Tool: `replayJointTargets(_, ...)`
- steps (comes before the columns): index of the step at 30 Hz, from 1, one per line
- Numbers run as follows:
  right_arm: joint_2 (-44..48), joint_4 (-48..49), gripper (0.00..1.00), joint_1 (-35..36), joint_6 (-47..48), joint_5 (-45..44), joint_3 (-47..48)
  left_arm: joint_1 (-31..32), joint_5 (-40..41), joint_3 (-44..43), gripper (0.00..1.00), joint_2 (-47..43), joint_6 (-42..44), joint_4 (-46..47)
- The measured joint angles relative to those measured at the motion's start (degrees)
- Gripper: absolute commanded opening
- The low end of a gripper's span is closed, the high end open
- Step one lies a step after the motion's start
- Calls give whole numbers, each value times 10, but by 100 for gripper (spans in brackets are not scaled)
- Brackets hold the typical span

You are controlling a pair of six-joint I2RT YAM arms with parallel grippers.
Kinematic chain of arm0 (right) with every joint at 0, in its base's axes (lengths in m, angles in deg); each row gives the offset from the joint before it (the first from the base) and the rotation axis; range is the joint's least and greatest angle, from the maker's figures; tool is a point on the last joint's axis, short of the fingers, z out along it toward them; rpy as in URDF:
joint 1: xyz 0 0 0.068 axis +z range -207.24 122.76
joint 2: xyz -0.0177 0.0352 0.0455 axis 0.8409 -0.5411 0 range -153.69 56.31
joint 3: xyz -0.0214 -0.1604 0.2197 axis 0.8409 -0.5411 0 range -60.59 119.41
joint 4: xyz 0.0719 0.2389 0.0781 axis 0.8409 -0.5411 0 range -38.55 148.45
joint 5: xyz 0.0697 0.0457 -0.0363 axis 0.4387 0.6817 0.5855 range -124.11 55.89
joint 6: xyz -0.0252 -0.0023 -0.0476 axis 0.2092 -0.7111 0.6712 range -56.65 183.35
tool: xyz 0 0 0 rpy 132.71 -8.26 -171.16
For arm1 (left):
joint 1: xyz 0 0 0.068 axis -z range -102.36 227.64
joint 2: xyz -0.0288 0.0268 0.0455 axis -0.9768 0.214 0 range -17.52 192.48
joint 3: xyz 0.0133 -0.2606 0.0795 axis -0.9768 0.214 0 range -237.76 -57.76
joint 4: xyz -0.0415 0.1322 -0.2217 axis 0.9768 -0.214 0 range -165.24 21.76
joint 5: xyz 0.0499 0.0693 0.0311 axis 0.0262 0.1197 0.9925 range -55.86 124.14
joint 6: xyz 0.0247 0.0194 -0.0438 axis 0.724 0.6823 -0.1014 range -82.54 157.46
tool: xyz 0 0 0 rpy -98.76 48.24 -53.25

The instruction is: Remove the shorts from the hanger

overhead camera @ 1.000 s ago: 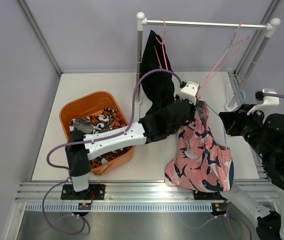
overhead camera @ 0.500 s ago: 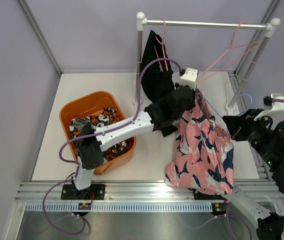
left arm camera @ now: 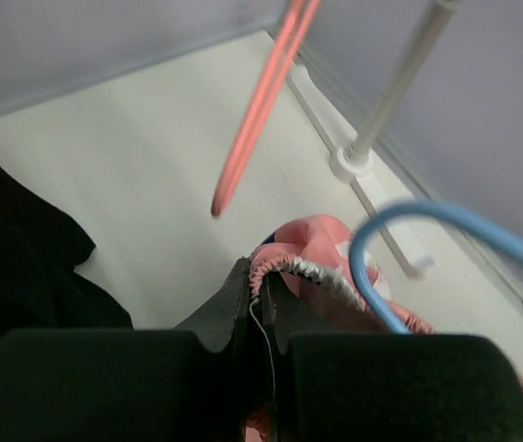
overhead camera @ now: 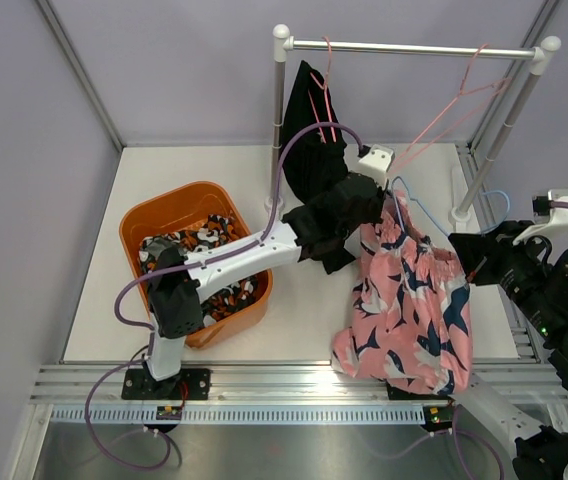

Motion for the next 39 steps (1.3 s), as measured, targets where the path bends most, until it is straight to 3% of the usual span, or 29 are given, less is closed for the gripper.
replayJointTargets(6,0,15,0,0,3,-3,-7,47,-72,85,0,-78,30,-30)
replayJointTargets(15,-24,86,0,0,8,-16,-30,209,-172,170,0,-217,132,-81)
replayJointTargets(21,-61,109,0,0,15,-52,-31,290,-194,183,0,-290,190,-126)
replayJointTargets(25,-87,109,0,0,21,-77,-12,287,-129,187,0,-371,220,-141)
replayJointTargets(30,-91,109,0,0,24,-87,4,282,29,124,0,-477,306,-114)
replayJointTargets(39,-83,107,0,0,27,-91,31,282,145,-25,0,-578,568,178)
